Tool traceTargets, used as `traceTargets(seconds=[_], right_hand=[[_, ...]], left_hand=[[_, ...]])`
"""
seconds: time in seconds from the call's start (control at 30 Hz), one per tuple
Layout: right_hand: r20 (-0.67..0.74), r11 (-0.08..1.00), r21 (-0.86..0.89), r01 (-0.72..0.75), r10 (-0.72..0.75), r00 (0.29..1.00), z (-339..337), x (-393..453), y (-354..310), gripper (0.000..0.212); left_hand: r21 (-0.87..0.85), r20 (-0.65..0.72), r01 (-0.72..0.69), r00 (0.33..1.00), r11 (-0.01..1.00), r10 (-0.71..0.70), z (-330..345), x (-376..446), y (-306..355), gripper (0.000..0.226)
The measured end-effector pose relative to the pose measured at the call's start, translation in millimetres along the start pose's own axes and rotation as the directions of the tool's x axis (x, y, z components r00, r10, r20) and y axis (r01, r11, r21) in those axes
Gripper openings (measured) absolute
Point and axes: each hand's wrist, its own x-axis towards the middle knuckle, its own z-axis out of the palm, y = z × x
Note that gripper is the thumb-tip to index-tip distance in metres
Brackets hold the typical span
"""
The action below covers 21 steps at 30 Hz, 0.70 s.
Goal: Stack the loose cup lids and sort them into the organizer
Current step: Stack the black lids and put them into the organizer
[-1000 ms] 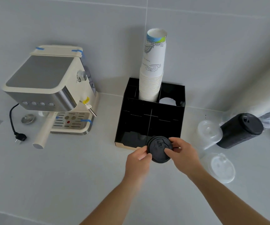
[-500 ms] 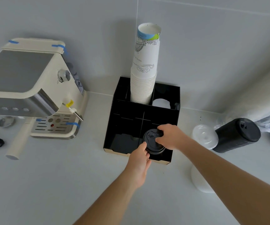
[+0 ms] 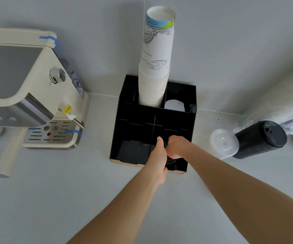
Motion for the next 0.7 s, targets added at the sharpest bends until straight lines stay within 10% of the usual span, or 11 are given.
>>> traceTargets(seconds=[0.7], right_hand=[[-0.092,0.968,0.251,0.017,0.007,0.996,-4.5,-10.2,8.8,0.025]], left_hand=[[-0.11,0.019,-0.011,1.0,0.994,0.013,-16.3,-2.3,1.9,0.074]])
